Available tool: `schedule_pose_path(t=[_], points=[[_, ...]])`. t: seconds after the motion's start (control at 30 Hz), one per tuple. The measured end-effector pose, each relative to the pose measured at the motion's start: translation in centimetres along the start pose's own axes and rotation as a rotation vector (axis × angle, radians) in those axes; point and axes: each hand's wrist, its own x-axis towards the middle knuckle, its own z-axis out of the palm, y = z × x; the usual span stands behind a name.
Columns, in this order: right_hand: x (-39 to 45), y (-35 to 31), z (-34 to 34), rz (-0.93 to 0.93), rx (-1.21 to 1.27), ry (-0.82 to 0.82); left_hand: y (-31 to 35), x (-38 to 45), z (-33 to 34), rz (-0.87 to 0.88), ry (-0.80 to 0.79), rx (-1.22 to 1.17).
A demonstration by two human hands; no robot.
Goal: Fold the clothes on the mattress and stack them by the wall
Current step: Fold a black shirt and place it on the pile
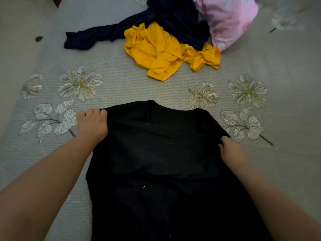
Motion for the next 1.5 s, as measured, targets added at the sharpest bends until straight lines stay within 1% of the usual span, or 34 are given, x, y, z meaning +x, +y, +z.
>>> schedule_pose_path(t=[0.1, 0.13, 0.17, 0.2, 0.23, 0.27, 0.3, 0.33, 0.37, 0.4, 0.47, 0.5, 0.53, 0.57, 0.6, 0.63, 0.67, 0.73, 0.77, 0.8, 0.83, 0.87, 0.97, 1.0, 1.07, 1.13, 1.17, 1.27, 1.33, 1.43, 1.47, 1.5], points=[[0.6, 0.4, -0.1, 0.002, -0.023, 0.067, 1.4, -0.9, -0.3, -0.061, 0.11, -0.199], [0.7, 0.4, 0.0, 0.002, -0.016, 0.087, 2.1, -1.6, -0.5, -0.053, 0.163, -0.277], [0.7, 0.5, 0.0, 0.006, 0.006, 0.103, 2.8, -2.5, -0.7, 0.007, 0.226, -0.337], [0.6, 0.6, 0.0, 0.011, 0.034, 0.122, 3.6, -3.6, -0.8, 0.111, 0.283, -0.367], [0.2, 0.5, 0.0, 0.01, 0.056, 0.158, 4.3, -5.0, -0.5, 0.23, 0.293, -0.362], [-0.4, 0.4, 0.1, -0.003, 0.049, 0.203, 4.9, -6.4, 0.1, 0.337, 0.24, -0.345], [-1.3, 0.2, 0.3, -0.039, 0.018, 0.268, 5.2, -8.0, 0.5, 0.386, 0.095, -0.317], [-2.3, -0.1, 0.6, -0.089, -0.018, 0.33, 5.3, -9.3, 1.1, 0.38, -0.068, -0.277], [-3.5, -0.4, 0.9, -0.152, -0.067, 0.332, 5.0, -10.4, 1.9, 0.343, -0.205, -0.25], [-4.6, -0.4, 1.7, -0.208, -0.13, 0.248, 4.7, -11.2, 3.1, 0.296, -0.29, -0.221], [-6.3, 0.6, 3.4, -0.217, -0.205, -0.004, 4.4, -11.9, 4.4, 0.244, -0.336, -0.188], [-6.6, 1.6, 4.2, -0.195, -0.171, -0.073, 4.4, -11.8, 4.5, 0.228, -0.343, -0.176], [-6.8, 2.4, 4.6, -0.183, -0.118, -0.106, 4.5, -11.6, 4.5, 0.22, -0.355, -0.156], [-7.2, 2.8, 4.5, -0.175, -0.034, -0.1, 4.5, -11.3, 4.3, 0.22, -0.368, -0.135], [-7.8, 2.9, 4.1, -0.175, 0.069, -0.055, 4.6, -11.1, 4.0, 0.218, -0.386, -0.12], [-8.7, 3.0, 3.6, -0.172, 0.161, 0.027, 4.7, -11.1, 3.7, 0.222, -0.39, -0.108], [-10.0, 3.2, 3.1, -0.161, 0.201, 0.136, 4.8, -11.4, 3.2, 0.245, -0.364, -0.102], [-14.0, 4.5, 3.3, -0.136, 0.165, 0.351, 5.9, -13.4, 2.1, 0.384, -0.238, -0.151], [-16.5, 5.4, 3.9, -0.113, 0.132, 0.396, 6.8, -14.9, 1.8, 0.474, -0.17, -0.198], [-19.2, 6.3, 4.6, -0.095, 0.096, 0.394, 8.0, -16.6, 1.6, 0.555, -0.114, -0.232], [-21.8, 7.3, 5.5, -0.076, 0.071, 0.357, 9.4, -18.5, 1.6, 0.615, -0.078, -0.248], [-24.3, 8.2, 6.4, -0.054, 0.053, 0.288, 10.8, -20.4, 1.6, 0.642, -0.081, -0.253], [-30.4, 10.1, 9.2, 0.053, 0.029, 0.034, 14.9, -25.8, 2.6, 0.644, -0.157, -0.263], [-32.0, 10.6, 10.0, 0.082, 0.019, -0.027, 16.0, -27.4, 3.3, 0.631, -0.175, -0.274], [-34.0, 11.3, 10.8, 0.087, -0.018, -0.044, 17.2, -29.8, 4.7, 0.533, -0.245, -0.287], [-34.5, 12.7, 11.1, 0.089, 0.024, 0.019, 17.4, -30.8, 5.8, 0.459, -0.258, -0.286], [-34.3, 13.7, 11.1, 0.098, 0.079, 0.045, 17.4, -30.8, 6.2, 0.455, -0.25, -0.275], [-32.6, 16.7, 10.2, 0.214, 0.288, 0.005, 16.9, -30.2, 5.9, 0.489, -0.272, -0.182], [-31.7, 17.5, 9.7, 0.261, 0.3, -0.132, 16.8, -29.9, 5.2, 0.501, -0.31, -0.148], [-32.2, 16.4, 10.3, 0.173, 0.136, -0.349, 17.1, -29.9, 4.0, 0.505, -0.385, -0.107], [-32.6, 15.7, 10.7, 0.155, 0.147, -0.391, 17.2, -30.0, 3.7, 0.505, -0.405, -0.093], [-32.9, 15.4, 10.9, 0.154, 0.186, -0.397, 17.3, -30.0, 3.5, 0.503, -0.419, -0.077]])
